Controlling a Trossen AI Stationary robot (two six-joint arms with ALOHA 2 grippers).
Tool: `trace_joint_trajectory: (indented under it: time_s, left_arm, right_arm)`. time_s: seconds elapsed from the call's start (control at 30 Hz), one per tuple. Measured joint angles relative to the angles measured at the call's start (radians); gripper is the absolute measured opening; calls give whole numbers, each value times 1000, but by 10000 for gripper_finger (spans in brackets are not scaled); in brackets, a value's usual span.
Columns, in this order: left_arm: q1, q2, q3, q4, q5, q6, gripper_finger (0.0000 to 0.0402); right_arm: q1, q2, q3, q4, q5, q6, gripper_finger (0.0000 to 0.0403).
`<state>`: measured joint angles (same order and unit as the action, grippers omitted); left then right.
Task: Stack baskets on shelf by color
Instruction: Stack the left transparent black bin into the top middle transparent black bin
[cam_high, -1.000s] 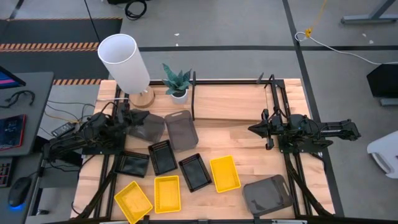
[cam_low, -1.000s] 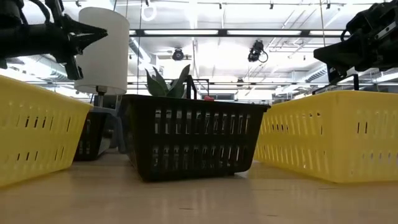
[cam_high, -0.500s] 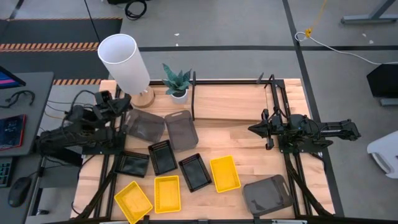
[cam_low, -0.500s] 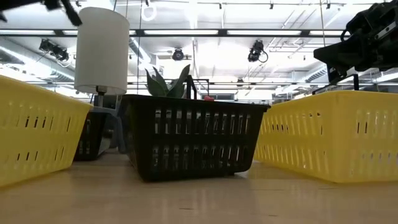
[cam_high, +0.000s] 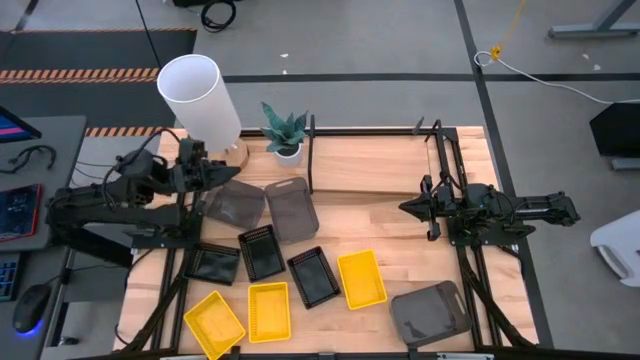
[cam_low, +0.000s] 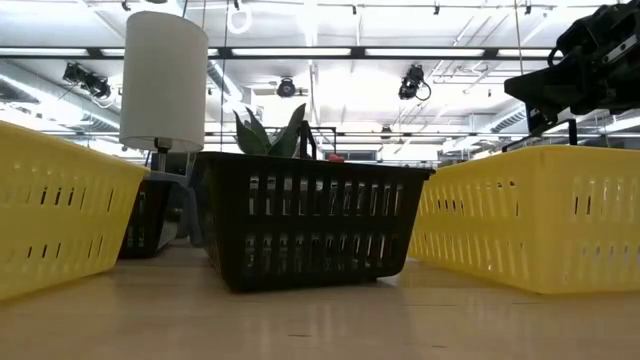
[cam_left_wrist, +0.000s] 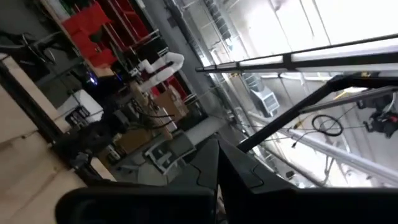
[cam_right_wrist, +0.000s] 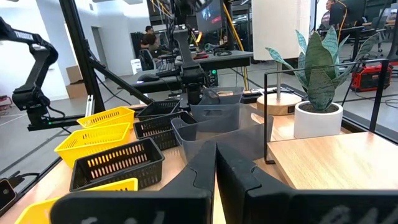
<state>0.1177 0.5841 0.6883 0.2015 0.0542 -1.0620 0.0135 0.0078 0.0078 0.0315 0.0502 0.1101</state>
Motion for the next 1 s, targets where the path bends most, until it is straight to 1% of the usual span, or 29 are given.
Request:
trace_joint_trajectory:
  time_s: [0.07,0.17,0.2,0.23,0.3,0.37,0.43,0.5,0.63,0.7,0.77,0.83,1.0]
  left_arm:
    - [0,46,23,9,-17,23,14]
    - [0,117,53,31,-86,27,13]
    - [0,140,61,31,-87,30,13]
    - [1,161,71,29,-80,35,13]
    - [4,202,96,23,-33,58,12]
    - [0,235,140,-16,12,100,10]
    - [-9,265,200,-111,21,145,8]
    - [-21,303,275,-240,17,211,7]
    - [-35,381,456,-632,-26,316,7]
    - [-44,426,530,-829,-58,340,6]
    - [-50,471,579,-968,-84,341,8]
    - [-50,513,603,-1061,-93,336,11]
    - [-50,600,609,-1159,-95,283,14]
  right_arm:
    - [0,0,0,0,0,0,19]
    - [0,0,0,0,0,0,19]
    - [0,0,0,0,0,0,19]
    - [0,0,0,0,0,0,19]
    - [0,0,0,0,0,0,19]
    - [0,0,0,0,0,0,19]
    - [0,0,0,0,0,0,19]
    - [0,0,0,0,0,0,19]
    - [0,0,0,0,0,0,19]
    - [0,0,0,0,0,0,19]
    - [0,0,0,0,0,0,19]
    - [0,0,0,0,0,0,19]
    - [0,0,0,1,0,0,19]
